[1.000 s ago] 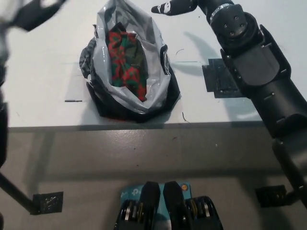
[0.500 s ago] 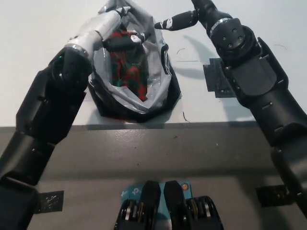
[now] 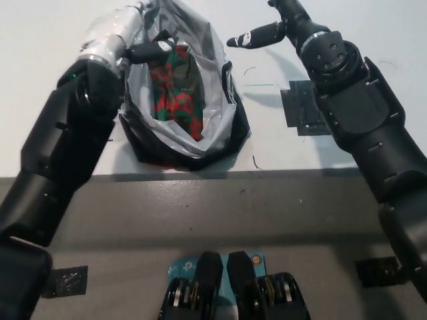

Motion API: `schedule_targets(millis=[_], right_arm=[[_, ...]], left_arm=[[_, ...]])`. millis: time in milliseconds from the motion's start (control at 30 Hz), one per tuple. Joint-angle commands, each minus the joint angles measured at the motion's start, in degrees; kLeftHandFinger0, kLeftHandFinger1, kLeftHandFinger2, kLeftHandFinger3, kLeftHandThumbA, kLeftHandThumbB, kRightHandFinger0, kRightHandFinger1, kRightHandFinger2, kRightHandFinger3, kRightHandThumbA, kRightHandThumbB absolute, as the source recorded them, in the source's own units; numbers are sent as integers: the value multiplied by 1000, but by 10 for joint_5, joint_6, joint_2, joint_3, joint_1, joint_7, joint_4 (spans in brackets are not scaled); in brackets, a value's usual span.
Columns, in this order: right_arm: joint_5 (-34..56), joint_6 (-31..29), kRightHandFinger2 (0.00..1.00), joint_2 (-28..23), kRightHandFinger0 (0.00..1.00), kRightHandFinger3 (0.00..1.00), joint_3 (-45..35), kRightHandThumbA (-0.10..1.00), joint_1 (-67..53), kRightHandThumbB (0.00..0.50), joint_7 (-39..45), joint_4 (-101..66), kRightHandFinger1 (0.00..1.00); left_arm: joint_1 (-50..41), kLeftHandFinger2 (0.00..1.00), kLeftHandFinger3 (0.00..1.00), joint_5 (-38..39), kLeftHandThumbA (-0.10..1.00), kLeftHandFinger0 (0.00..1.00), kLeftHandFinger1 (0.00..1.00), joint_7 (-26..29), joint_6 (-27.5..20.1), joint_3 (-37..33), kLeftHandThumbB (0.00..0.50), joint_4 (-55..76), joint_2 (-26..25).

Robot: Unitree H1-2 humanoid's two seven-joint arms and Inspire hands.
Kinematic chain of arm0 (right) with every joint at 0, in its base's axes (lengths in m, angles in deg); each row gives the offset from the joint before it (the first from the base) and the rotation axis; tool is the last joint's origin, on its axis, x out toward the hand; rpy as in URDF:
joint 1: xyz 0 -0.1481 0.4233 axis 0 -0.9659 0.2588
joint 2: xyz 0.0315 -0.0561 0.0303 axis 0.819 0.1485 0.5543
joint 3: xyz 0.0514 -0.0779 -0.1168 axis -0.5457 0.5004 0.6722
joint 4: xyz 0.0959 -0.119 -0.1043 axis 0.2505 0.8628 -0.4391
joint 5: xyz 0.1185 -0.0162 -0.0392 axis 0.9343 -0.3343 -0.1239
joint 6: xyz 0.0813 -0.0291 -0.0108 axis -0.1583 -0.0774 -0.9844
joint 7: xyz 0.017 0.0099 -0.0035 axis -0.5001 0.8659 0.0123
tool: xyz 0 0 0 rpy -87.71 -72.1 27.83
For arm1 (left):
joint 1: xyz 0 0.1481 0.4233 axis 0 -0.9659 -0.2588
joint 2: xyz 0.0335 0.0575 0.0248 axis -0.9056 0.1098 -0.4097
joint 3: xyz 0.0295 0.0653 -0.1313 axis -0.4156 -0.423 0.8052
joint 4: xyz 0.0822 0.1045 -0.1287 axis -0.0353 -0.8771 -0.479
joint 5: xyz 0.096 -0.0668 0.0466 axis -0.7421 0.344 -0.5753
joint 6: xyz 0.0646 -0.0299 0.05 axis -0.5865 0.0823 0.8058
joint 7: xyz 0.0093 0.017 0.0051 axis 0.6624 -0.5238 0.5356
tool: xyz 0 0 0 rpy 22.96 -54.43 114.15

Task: The robot uses its right hand to pick up a bag of coffee beans and puts it in the black plastic bag, then the robot grabs the top of the bag and lifts it.

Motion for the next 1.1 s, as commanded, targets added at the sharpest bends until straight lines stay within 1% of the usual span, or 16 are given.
schedule_targets(millis=[0,100,200,233,300,333,433,467,500,633,667,867,933,967,1000,1067], right_arm=[[-6,1,1000,-1,1000,1000,-11,1000,34,363,-8,-9,1000],[-10,1,1000,-1,1000,1000,-9,1000,32,353,-7,-9,1000],[-5,5,1000,4,1000,1000,-14,1000,30,349,-6,-12,1000],[-4,6,1000,11,1000,1000,-14,1000,29,359,-6,-12,1000],[-5,6,1000,15,1000,1000,-13,1000,31,363,-7,-9,1000],[-5,5,1000,20,1000,1000,-13,1000,33,378,-9,-4,1000],[-8,3,1000,33,1000,1000,-12,1000,34,387,-17,2,1000],[-8,4,1000,37,1000,1000,-13,1000,35,396,-18,4,1000],[-7,3,1000,40,1000,1000,-14,1000,36,386,-19,7,1000],[1,5,1000,52,1000,1000,-21,1000,42,400,-18,17,1000],[2,2,1000,56,1000,1000,-23,1000,44,402,-20,21,1000],[-10,0,1000,69,1000,1000,-16,1000,52,387,-28,41,1000],[-11,1,1000,71,1000,1000,-15,1000,55,396,-28,47,1000],[-10,0,1000,71,1000,1000,-16,1000,54,406,-28,49,1000],[-11,-6,1000,71,1000,1000,-15,1000,53,407,-29,54,1000],[-13,-7,1000,72,1000,1000,-13,1000,53,408,-29,59,1000]], left_arm=[[49,1000,1000,-55,799,1000,1000,53,-28,1,369,16,-39],[55,1000,1000,-70,785,1000,1000,59,-18,-3,371,15,-41],[53,1000,1000,-77,731,1000,1000,59,-1,-3,368,14,-38],[50,1000,1000,-87,725,1000,1000,66,9,-6,360,9,-33],[47,1000,1000,-91,728,1000,1000,68,11,-8,360,4,-30],[44,1000,1000,-92,730,1000,1000,60,17,-10,356,5,-29],[32,1000,1000,-93,714,1000,1000,49,29,-12,357,7,-23],[29,1000,1000,-91,705,1000,1000,45,33,-11,348,6,-18],[27,1000,1000,-90,709,1000,1000,45,35,-11,349,3,-15],[22,1000,1000,-93,733,1000,1000,42,39,-17,358,-13,-2],[20,1000,1000,-93,698,1000,1000,45,37,-18,358,-19,3],[13,1000,1000,-97,693,1000,1000,51,48,-19,360,-41,25],[13,1000,1000,-99,708,1000,1000,45,53,-22,354,-44,26],[13,1000,1000,-99,713,1000,1000,43,54,-24,356,-48,29],[13,1000,1000,-100,719,1000,1000,48,56,-24,372,-55,33],[12,1000,1000,-100,721,1000,1000,54,57,-24,374,-62,37]])
